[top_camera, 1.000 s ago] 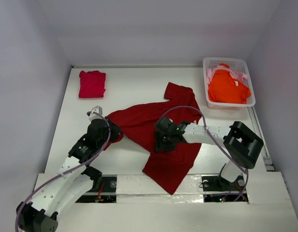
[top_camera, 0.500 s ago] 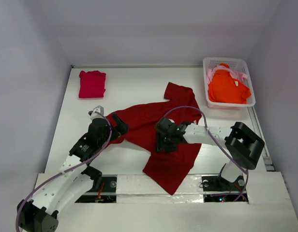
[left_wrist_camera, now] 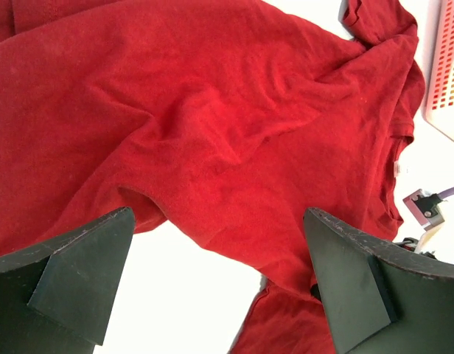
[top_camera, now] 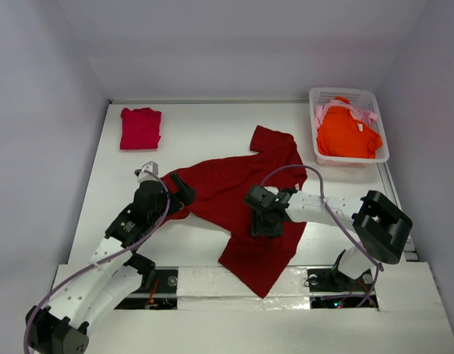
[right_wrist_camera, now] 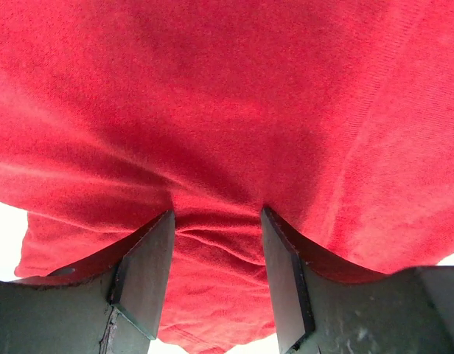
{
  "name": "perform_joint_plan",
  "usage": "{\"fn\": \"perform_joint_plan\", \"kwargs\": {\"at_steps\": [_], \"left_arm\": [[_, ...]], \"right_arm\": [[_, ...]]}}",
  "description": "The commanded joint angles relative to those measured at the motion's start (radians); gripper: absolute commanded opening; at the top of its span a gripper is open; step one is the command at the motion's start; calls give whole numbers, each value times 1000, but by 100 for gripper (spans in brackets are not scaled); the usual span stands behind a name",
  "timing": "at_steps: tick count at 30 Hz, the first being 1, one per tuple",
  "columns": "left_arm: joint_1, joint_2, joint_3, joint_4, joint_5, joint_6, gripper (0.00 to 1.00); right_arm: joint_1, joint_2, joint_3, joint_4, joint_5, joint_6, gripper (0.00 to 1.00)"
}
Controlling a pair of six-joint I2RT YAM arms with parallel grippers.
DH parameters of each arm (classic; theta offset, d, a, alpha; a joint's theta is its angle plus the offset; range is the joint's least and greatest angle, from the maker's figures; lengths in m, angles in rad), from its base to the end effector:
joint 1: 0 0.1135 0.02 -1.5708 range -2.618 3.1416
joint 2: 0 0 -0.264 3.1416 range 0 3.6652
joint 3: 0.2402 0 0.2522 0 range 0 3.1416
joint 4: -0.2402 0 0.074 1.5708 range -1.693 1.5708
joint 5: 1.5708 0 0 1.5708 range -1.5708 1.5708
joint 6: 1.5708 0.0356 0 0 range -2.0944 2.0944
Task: Fold and stack the t-shirts
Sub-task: Flatten the tshirt out
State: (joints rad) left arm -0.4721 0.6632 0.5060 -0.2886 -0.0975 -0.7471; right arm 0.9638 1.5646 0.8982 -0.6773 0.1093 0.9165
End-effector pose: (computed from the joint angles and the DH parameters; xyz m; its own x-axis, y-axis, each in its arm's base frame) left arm 0.1459 -0.0706 0.2498 -0.5361 -0.4856 -0.6905 0.0137 0.8129 -0.5823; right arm 0.1587 0.2217 0.1667 -0.9750 -0.0211 -0.2214 -0.0474 0.9924 0.1140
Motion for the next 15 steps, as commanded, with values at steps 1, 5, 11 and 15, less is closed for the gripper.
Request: {"fn": "perform_joint_plan", "kwargs": {"at_steps": [1,5,11,15], "left_arm": [[-5,-17,35,19,8,11,99],[-5,-19,42,31,24,25,99],[-5,-36,43,32,30,32,99],[-5,-27,46,51,45,38,99]], "right_arm": [[7,-20,22,-61,55,18,57],[7,-12,34,-91,81,15,57],[7,-1,42,-215,153,51,57],[7,-35,62,-292,220,91,57]]}}
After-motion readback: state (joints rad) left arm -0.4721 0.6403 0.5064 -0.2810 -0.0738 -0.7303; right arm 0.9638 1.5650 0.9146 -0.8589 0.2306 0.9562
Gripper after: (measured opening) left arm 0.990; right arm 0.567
